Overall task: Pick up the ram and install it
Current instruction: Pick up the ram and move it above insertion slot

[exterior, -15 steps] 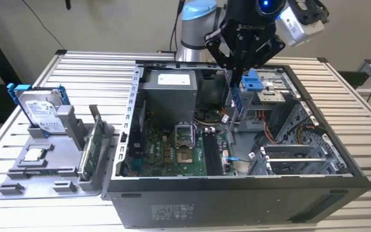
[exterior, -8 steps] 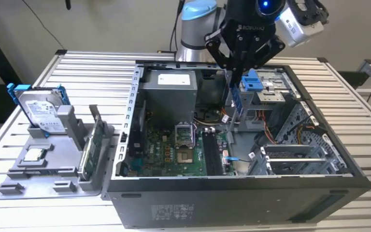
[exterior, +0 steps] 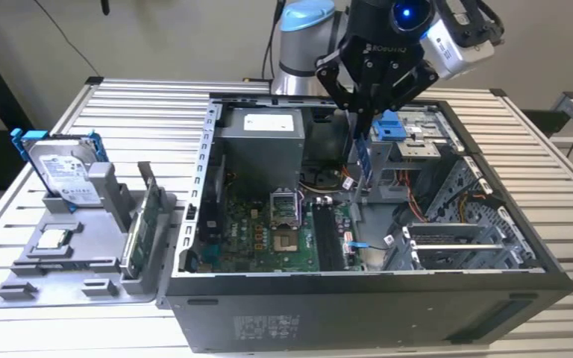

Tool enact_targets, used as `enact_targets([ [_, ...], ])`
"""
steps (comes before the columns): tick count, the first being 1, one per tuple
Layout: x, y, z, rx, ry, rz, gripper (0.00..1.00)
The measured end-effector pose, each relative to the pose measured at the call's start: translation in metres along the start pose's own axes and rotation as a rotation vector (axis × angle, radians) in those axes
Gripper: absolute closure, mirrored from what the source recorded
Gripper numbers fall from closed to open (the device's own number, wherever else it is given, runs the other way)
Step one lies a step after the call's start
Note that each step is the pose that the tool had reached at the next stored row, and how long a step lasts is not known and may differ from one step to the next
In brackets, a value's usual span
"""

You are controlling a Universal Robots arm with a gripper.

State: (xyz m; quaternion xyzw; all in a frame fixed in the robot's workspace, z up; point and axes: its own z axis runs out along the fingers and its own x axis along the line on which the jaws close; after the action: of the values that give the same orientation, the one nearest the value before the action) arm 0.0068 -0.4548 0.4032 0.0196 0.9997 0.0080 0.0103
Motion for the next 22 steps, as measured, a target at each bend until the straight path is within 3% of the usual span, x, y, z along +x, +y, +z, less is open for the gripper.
enact_targets([
  [6,0.0,0.0,0.0047,0.0003,-0.0004,0.026,0.86],
  [22,-0.0035,0.0006,0.0193,-0.0007,-0.0005,0.032,0.86],
])
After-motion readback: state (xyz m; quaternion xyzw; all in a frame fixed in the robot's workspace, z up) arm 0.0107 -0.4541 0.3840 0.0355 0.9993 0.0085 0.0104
